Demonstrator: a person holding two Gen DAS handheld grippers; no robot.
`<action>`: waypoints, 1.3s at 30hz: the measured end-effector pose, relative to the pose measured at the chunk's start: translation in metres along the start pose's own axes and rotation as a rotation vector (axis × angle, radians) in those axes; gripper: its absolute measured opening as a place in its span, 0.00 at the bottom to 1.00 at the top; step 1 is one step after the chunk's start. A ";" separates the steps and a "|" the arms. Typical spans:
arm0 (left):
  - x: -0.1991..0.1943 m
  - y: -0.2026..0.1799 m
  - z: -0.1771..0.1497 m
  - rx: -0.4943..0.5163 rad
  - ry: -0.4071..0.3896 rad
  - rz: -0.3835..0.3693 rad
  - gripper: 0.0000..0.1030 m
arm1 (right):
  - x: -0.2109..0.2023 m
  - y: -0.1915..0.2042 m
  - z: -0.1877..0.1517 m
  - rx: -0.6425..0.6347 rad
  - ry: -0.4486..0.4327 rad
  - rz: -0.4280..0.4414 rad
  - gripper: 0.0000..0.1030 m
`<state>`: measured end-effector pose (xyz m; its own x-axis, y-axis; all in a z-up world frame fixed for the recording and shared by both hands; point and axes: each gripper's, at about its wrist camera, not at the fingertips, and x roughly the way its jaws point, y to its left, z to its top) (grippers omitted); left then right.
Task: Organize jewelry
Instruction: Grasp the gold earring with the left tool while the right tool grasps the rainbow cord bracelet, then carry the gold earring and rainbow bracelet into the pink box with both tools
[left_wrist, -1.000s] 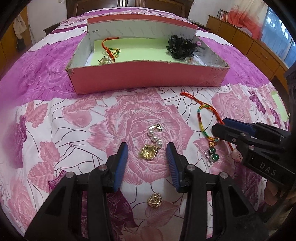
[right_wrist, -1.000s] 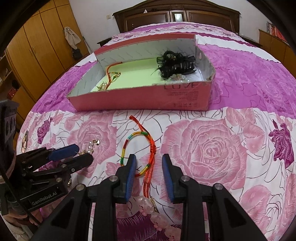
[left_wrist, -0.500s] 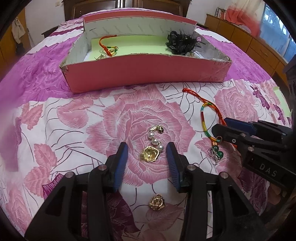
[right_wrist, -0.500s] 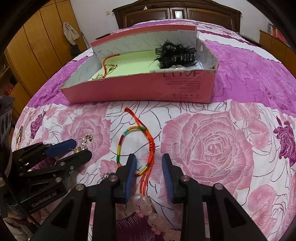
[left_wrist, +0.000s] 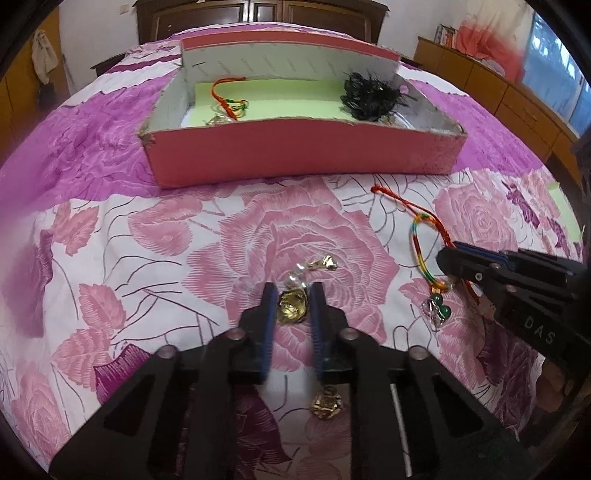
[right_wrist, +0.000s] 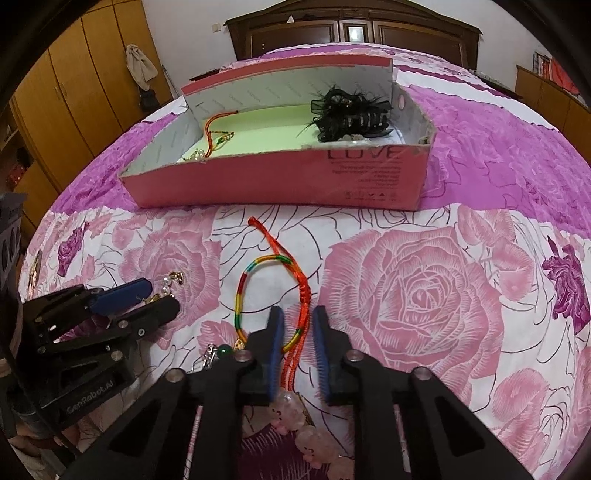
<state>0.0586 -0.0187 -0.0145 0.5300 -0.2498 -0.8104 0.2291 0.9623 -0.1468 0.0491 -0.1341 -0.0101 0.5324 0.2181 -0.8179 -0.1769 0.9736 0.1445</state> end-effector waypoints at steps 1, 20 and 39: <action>-0.001 0.002 0.000 -0.014 -0.002 -0.012 0.08 | -0.001 -0.001 0.000 0.001 -0.002 0.002 0.11; -0.049 0.011 0.016 -0.070 -0.134 -0.051 0.07 | -0.044 0.000 0.006 0.003 -0.118 0.073 0.05; -0.087 0.010 0.030 -0.059 -0.274 -0.031 0.07 | -0.081 0.007 0.017 -0.009 -0.262 0.092 0.05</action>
<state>0.0397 0.0098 0.0720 0.7265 -0.2914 -0.6223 0.2053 0.9563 -0.2081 0.0193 -0.1435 0.0666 0.7098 0.3165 -0.6293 -0.2410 0.9486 0.2052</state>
